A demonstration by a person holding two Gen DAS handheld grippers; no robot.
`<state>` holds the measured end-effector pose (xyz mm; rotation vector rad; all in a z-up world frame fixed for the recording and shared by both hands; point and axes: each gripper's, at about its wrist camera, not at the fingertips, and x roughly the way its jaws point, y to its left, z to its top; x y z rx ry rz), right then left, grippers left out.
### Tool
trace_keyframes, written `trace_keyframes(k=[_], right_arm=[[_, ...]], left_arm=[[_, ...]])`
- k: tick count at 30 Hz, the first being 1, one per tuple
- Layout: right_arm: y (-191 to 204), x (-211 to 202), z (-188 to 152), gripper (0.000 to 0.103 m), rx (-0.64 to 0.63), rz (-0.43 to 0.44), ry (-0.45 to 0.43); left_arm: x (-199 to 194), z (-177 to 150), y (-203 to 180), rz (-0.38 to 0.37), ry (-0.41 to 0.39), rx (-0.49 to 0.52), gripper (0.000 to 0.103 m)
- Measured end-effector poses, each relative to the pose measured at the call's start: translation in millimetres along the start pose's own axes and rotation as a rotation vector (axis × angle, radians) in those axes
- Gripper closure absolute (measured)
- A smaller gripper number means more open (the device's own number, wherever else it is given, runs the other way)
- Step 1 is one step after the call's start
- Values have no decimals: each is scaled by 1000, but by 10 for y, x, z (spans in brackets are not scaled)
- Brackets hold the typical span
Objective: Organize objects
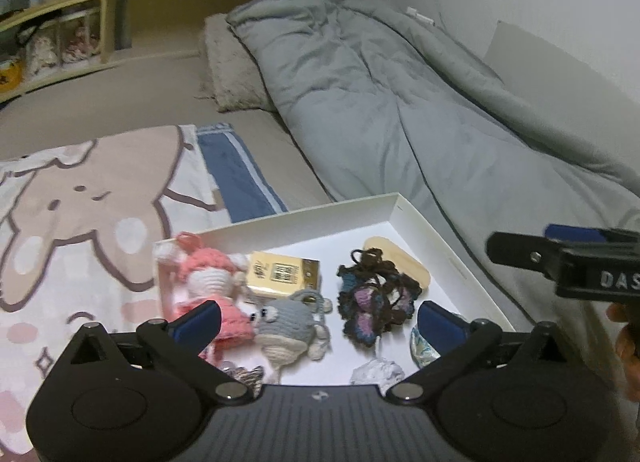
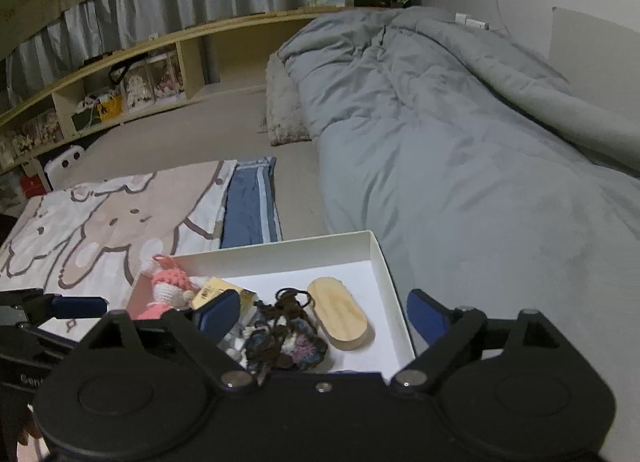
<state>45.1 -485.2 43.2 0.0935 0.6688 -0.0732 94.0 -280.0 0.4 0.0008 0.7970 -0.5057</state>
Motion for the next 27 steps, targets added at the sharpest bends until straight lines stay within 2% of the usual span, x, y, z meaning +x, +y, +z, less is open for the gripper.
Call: trace_keyframes(k=[6,10,17,27], right_arm=[[138,-271,-15,0,8,-8,-23],[243,-450,-57,0,-1,0,-47],[403,-707,-158,0,9,-7,-58],[617,-947,-445,0,19,-21,-46]], left_arm=[[-306,3,105,20,-27,-9,0],[-541,-23,189,34,-61,9,0],[-887,-110,308,120,-88,63,0],[-1276,-328,445,152,-114,108,0]])
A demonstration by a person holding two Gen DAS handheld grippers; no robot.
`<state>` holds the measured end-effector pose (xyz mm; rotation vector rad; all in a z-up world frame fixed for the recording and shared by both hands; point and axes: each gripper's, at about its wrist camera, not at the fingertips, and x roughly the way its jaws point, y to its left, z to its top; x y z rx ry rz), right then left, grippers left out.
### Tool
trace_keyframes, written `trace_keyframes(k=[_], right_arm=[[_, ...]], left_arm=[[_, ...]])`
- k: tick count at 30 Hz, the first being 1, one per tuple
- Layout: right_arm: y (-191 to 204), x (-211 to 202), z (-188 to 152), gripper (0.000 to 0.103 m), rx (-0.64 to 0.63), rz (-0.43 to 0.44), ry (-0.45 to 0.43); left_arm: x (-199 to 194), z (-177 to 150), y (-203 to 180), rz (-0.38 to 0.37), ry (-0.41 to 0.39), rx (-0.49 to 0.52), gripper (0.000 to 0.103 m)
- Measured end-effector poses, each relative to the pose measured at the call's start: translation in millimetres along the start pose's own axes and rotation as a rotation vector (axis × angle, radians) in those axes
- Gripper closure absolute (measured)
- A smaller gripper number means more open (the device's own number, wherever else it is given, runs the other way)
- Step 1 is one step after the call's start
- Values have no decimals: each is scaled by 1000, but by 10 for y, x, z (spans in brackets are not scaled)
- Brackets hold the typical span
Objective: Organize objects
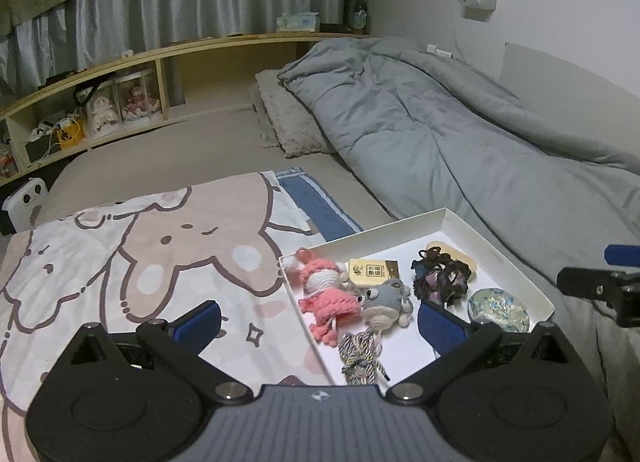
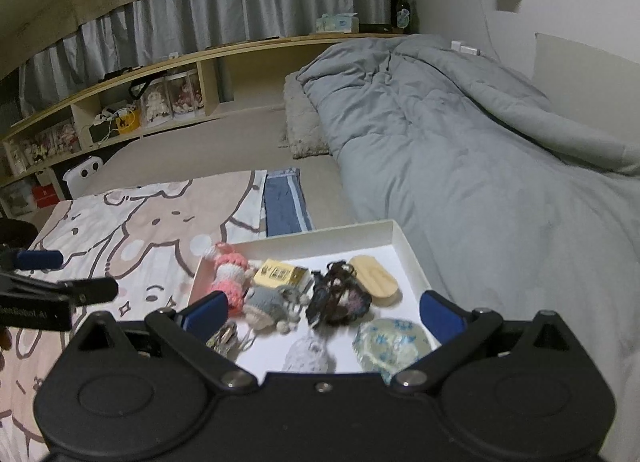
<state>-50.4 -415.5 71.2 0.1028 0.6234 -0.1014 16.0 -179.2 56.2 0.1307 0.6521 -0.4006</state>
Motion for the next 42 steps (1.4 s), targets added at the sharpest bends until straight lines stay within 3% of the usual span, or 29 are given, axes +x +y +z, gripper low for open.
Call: trace_keyframes(k=[14,19,24,42], right_arm=[[254,-258,-387,0,22,-59,-15],[352,-239,-515,0,23,-52,11],[415,-186,-629,0,10,-105,11],[445,-158,-696,0,18,-143,17]], left_arm=[[-247,-353,213,-8,26,-36,0],[-269,-447,268,-12,36,-34,0],[-264,-521,307,-8,39,-27,0],[-178,-657,371,25,65,-35,0]])
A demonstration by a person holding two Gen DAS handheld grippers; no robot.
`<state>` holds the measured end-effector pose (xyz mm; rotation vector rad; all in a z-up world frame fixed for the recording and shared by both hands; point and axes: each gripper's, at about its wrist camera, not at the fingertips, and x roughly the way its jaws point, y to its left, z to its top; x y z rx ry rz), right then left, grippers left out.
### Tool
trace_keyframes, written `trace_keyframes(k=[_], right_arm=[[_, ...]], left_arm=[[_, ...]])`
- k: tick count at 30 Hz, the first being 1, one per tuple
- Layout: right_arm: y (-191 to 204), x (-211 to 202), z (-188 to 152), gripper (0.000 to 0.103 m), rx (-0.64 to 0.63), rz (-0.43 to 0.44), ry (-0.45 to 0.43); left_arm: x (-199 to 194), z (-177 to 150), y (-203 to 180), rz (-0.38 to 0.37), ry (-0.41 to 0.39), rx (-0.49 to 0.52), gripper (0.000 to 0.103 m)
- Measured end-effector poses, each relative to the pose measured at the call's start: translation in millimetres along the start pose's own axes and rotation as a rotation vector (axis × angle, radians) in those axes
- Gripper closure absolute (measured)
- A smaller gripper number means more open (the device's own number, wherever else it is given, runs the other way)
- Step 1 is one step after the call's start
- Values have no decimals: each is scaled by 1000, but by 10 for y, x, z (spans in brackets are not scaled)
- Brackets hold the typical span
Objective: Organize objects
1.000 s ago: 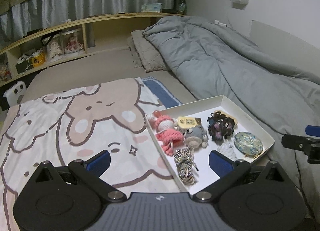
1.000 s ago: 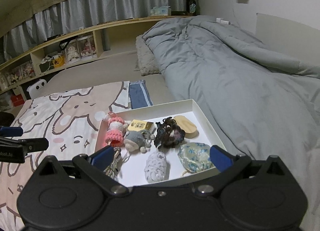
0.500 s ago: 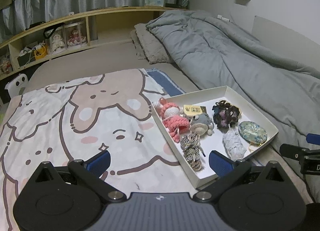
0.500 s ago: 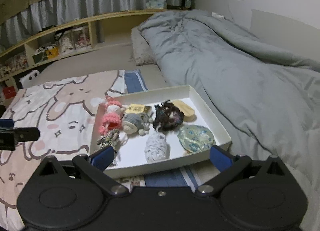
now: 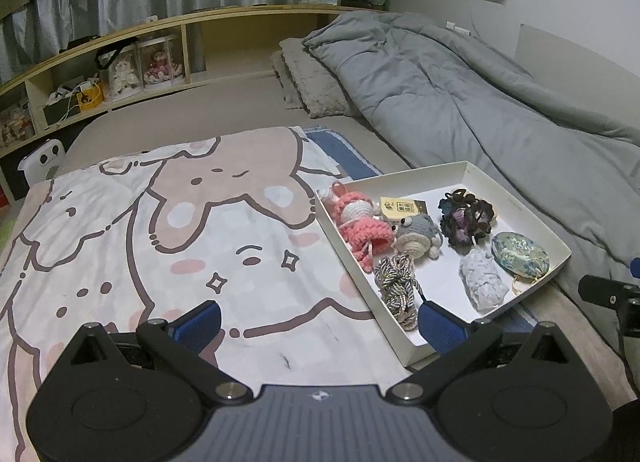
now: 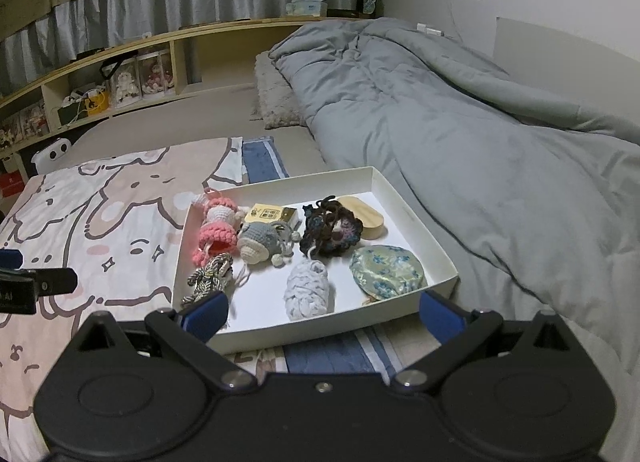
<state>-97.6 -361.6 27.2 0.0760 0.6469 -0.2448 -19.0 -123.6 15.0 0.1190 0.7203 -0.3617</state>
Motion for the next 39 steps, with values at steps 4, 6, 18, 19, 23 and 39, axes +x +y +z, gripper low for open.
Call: trace_keyframes(k=[4,6,18,19,23,39], right_arm=[[1,-2,1,0,1,-4,1],[7,5,3,0,-4,-6,1],[35,1,-1,0,-22,-23,3],[31,4,5,0,-22,-25,4],[36,8,7,0,-25,-26,9],[48,15,5,0,-32,-26,12]], left_arm=[[-6,1,1,1,-2,-1,0],[-10,-1,2,1,-2,-1,0],[-22,-5,7,6,-3,-1,0],[-22,-6,6,7,-2,-2,0],[-24,-7,15,4,0,-7,0],[-2,-16,37,3,7,-14,0]])
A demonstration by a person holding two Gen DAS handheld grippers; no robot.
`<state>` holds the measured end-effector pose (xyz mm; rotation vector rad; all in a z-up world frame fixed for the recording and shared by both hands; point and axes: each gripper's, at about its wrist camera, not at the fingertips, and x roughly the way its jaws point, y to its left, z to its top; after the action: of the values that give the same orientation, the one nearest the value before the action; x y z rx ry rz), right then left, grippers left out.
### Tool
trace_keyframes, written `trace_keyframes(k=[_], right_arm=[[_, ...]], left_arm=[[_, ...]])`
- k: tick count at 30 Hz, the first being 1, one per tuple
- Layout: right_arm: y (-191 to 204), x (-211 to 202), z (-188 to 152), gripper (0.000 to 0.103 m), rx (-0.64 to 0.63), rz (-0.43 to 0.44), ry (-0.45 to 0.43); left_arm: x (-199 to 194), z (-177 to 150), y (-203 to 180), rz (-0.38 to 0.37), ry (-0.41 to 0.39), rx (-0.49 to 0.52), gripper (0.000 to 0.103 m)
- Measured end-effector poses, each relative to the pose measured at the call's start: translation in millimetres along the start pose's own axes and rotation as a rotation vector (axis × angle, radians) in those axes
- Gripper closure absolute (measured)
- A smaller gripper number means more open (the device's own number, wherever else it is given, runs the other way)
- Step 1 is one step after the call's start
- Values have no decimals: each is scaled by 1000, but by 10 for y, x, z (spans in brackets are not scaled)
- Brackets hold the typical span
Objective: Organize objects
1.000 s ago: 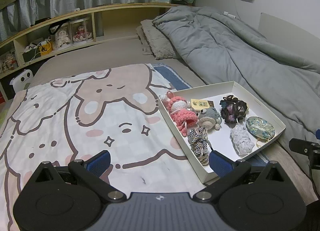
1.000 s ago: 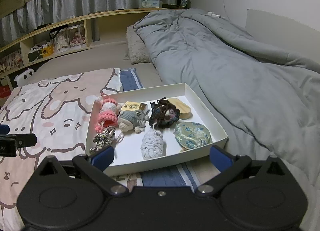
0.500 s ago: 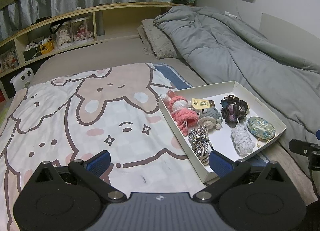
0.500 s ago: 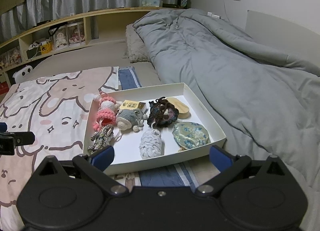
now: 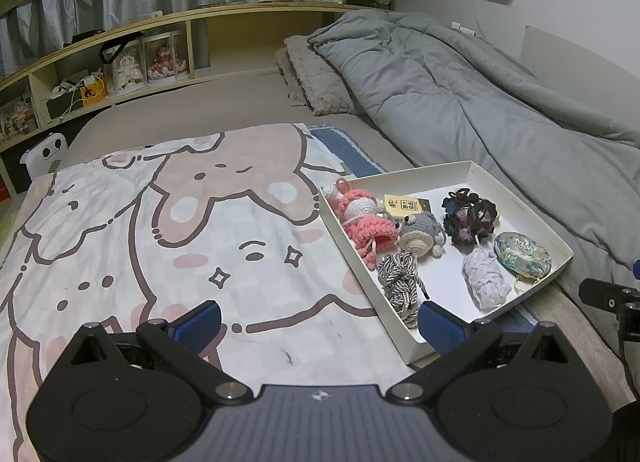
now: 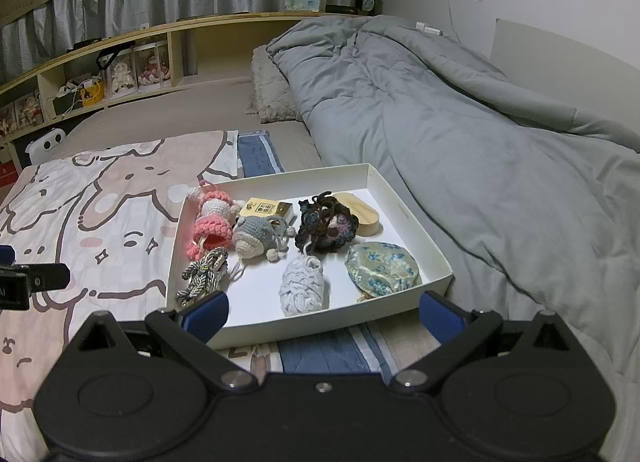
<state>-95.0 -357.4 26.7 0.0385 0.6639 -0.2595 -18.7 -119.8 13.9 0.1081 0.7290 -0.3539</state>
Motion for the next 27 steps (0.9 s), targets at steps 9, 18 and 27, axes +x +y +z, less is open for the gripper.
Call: trace_keyframes(k=[9,18,27], right_arm=[[4,-1,-9,0,2,1,-1],[-4,4,-2,0,11,4,0],[-4,11,-4,0,14,9,5]], left_arm=[[0,-5,2,0,1,0,0],[2,6,16,1,3,-8,0],[6,6,15,3,3,-7,0]])
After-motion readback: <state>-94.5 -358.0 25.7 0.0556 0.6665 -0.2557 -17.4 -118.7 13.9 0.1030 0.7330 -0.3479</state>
